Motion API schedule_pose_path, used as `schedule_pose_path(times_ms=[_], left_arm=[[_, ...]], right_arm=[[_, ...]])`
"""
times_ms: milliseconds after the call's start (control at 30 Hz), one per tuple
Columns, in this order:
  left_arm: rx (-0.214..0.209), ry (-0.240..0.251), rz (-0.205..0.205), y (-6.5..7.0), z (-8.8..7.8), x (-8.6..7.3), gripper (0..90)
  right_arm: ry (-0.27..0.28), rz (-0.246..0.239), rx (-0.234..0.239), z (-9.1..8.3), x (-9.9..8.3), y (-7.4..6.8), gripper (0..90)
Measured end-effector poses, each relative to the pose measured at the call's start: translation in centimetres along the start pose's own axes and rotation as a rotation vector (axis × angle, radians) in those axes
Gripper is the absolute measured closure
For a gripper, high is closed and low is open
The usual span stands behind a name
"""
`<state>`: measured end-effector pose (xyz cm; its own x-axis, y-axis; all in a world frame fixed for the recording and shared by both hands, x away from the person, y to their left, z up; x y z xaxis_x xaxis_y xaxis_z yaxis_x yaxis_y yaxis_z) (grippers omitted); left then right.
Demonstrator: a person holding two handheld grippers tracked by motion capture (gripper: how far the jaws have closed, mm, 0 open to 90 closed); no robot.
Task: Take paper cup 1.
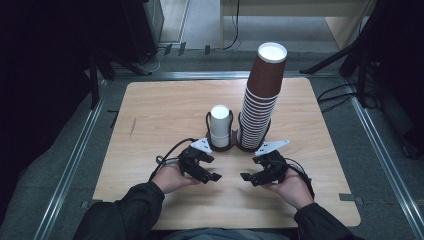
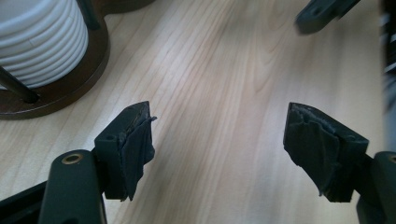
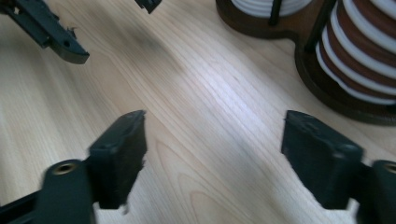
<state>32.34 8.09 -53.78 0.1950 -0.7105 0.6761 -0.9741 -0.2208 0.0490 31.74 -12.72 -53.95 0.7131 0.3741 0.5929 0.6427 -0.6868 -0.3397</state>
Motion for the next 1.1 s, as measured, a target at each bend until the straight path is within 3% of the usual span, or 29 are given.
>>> schedule_pose_path(times_ms=[100, 167, 333, 633, 833, 1033, 1100], left_arm=[[0.002, -0.022, 0.018, 0.0, -0.4, 0.0, 31.7], [0.002, -0.016, 0.019, 0.0, -0.7, 0.1, 32.3], [0.003, 0.001, 0.001, -0.4, -1.4, 0.1, 33.6], [-0.003, 0.009, -0.026, -1.7, -2.5, -0.2, 35.4], [0.008, 0.012, -0.044, -2.4, -2.7, -0.5, 35.5], [0.015, 0.015, -0.036, -2.8, -3.3, -0.5, 34.6], [0.013, 0.037, -0.039, -2.9, -3.5, -0.5, 33.5]], right_arm=[[-0.008, 0.005, 0.03, 0.0, 0.2, -0.2, 39.0], [-0.015, 0.005, 0.028, 0.1, 0.2, -0.2, 40.1], [-0.017, 0.025, 0.028, 0.3, 0.8, -0.1, 44.8], [-0.012, 0.06, 0.074, 0.9, 2.0, -0.2, 58.2], [-0.031, 0.043, 0.075, 1.9, 1.8, -0.4, 57.1], [-0.021, 0.029, 0.071, 2.5, 2.0, -0.6, 63.9], [-0.015, 0.022, 0.075, 2.5, 2.1, -0.7, 64.9]])
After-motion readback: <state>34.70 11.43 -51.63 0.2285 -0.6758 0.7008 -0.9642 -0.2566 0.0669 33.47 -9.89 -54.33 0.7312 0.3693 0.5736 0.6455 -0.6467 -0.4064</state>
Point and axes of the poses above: each handheld gripper's, and its own axes: z roughly forward along the jaws, x roughly out of its top, y roughly to its right, the point moved 5 cm from there along z, roughly forward along the jaws, and after that the axes turned 15 degrees about z, right-handed, at the moved point
